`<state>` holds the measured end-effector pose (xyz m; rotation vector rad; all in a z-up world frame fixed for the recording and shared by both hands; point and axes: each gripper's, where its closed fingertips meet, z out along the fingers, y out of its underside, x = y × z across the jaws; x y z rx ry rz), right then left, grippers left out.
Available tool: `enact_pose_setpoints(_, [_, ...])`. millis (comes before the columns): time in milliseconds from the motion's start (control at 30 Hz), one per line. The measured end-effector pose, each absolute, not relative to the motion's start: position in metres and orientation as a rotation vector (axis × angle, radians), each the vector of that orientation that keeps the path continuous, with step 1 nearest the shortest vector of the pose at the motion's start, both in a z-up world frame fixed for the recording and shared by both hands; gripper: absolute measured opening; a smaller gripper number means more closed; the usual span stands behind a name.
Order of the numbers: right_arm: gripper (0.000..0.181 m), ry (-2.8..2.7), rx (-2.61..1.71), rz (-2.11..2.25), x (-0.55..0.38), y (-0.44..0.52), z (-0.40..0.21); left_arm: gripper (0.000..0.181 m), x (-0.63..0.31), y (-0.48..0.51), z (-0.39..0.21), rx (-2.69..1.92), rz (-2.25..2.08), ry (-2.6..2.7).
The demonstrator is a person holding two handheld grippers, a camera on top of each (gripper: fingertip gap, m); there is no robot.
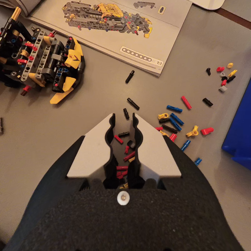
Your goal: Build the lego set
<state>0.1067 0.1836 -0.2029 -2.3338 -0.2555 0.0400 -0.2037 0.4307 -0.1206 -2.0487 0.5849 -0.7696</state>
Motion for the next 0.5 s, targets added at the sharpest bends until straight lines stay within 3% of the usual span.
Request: enact_pose_setpoints(500, [0.025,0.062,-2.288,-0.090,0.178,0.162,-0.193,0.055,-0.210,0.435,-0.125,-2.065,-0.743,0.577])
